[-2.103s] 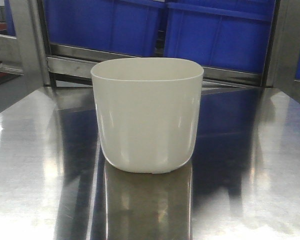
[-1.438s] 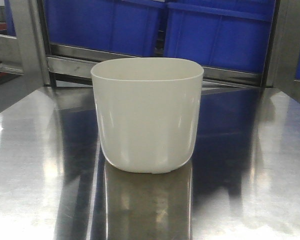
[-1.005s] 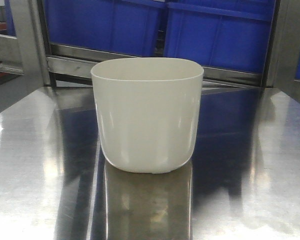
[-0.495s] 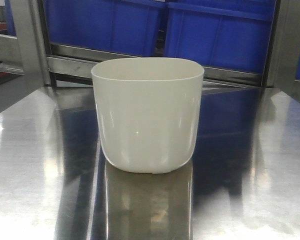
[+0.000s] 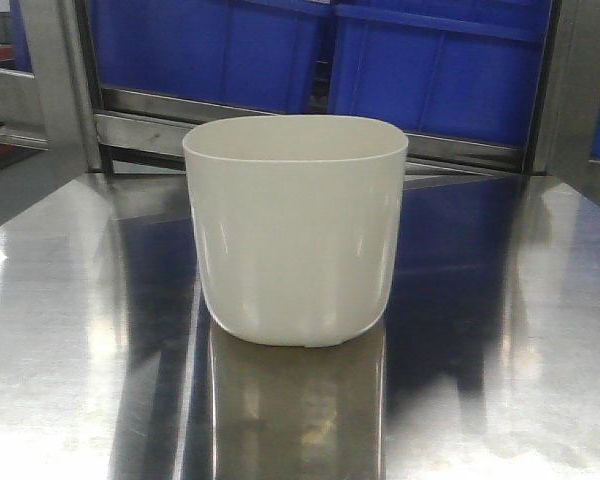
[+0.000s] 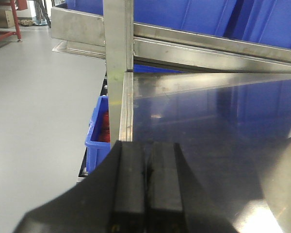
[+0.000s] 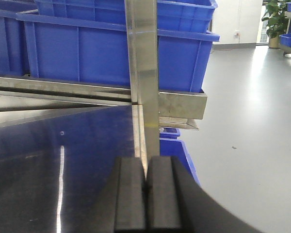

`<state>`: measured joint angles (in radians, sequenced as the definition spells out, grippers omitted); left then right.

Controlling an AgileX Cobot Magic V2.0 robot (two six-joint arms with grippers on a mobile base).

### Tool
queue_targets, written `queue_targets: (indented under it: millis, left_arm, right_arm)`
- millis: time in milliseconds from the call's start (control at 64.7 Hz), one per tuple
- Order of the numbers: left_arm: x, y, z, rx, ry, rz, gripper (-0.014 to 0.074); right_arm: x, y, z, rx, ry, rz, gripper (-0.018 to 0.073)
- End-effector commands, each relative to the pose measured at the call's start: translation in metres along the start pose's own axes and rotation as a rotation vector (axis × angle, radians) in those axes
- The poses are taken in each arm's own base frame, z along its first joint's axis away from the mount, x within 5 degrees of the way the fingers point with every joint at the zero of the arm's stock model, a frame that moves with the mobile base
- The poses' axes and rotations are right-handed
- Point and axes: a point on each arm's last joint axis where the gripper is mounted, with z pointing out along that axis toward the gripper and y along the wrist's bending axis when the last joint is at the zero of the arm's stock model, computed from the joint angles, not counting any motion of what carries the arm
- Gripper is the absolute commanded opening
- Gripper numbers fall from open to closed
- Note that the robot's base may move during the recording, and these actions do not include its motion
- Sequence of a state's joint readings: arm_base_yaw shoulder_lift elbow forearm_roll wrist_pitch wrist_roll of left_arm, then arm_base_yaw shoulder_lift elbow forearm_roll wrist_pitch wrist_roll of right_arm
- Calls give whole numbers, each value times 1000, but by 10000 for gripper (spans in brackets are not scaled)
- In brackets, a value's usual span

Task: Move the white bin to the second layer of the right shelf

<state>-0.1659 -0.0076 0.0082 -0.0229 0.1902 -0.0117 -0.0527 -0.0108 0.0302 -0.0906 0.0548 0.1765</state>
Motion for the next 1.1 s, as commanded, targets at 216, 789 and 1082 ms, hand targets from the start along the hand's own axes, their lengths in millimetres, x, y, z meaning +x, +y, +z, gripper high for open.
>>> queue_targets:
  millis: [216,789,1082]
  left_arm:
    - [0,0,1,8,-77,-11,85]
    - [0,0,1,8,-77,-11,85]
    - [0,0,1,8,-77,-11,85]
  right_arm:
    - [-9,1,-2,-14,-104,-22,57]
    - [-9,1,-2,-14,-103,-22,57]
    - [-9,1,-2,-13,-100,-22,57]
